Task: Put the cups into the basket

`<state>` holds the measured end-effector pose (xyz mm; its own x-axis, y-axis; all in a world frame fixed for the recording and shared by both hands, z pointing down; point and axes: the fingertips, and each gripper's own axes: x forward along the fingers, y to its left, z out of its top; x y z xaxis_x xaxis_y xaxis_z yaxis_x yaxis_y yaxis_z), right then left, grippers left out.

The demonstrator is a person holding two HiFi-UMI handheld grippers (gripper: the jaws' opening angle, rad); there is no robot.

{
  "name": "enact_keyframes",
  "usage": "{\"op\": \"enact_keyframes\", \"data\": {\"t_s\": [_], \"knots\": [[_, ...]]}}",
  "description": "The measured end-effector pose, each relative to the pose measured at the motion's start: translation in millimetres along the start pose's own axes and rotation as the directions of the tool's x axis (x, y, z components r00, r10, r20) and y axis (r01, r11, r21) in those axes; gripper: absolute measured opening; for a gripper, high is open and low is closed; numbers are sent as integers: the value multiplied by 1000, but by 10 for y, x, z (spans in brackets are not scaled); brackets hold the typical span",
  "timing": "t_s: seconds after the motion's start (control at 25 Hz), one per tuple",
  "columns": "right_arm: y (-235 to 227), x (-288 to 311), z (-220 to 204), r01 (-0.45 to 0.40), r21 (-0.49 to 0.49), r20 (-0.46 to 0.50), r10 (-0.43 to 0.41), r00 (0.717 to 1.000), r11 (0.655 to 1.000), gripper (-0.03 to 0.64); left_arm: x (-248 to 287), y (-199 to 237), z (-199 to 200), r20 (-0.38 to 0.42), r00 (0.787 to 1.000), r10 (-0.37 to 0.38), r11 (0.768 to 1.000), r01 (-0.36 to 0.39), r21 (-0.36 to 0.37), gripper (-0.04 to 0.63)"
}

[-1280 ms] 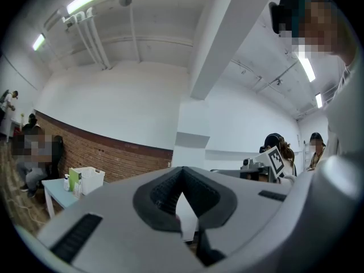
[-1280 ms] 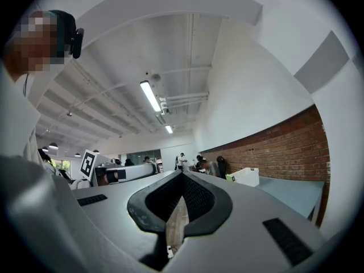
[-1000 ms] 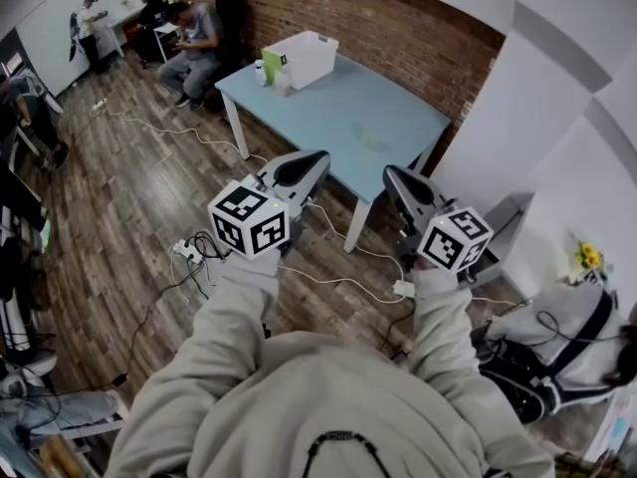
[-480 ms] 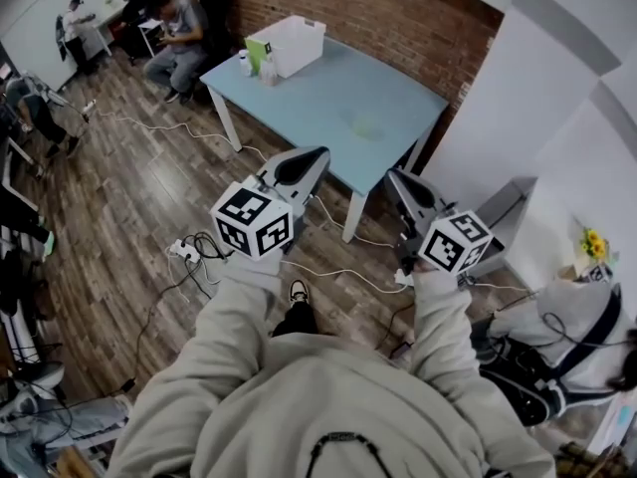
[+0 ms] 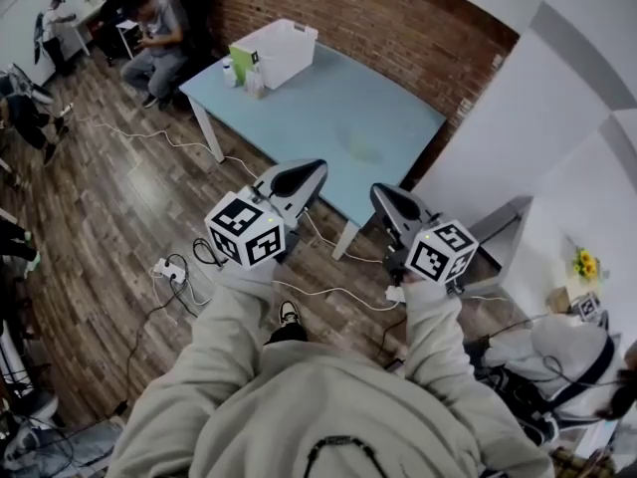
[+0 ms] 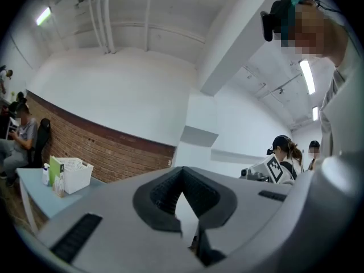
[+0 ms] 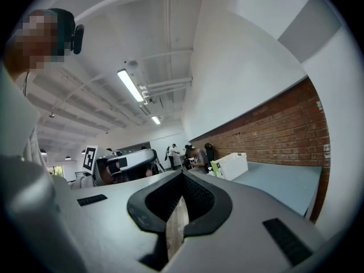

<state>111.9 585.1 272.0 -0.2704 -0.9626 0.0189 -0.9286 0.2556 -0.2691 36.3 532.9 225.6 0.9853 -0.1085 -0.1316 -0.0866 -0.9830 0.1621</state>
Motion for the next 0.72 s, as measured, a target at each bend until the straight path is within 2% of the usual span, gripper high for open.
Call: {"op": "enact_keyframes", "data": {"t_s": [0.16,0.32,0.44,0.56,0.72], "knots": [[-229,581,42,-5,-10,-24,4,1000,1000,11,86,668,-76,-36,999,4,1000,-5,-20,-3],[-438,957,196,11,40,6,-11,1000,999,11,100,1185,-70,-49,999,2,999,-5,-54,-3],[-574,1105,219,32,83,0,-32,999,996,11,143,1373,-80,-64,998,-18,997,14,-70,-3],[-754,1223,358,44,165,43,-52,998,985,11,212,1483,-84,-60,996,-63,993,56,-108,-3],[-923,1483,603,51,138,76,-62,995,989,11,291,1752,-65,-47,997,-60,988,52,-146,-3]]}}
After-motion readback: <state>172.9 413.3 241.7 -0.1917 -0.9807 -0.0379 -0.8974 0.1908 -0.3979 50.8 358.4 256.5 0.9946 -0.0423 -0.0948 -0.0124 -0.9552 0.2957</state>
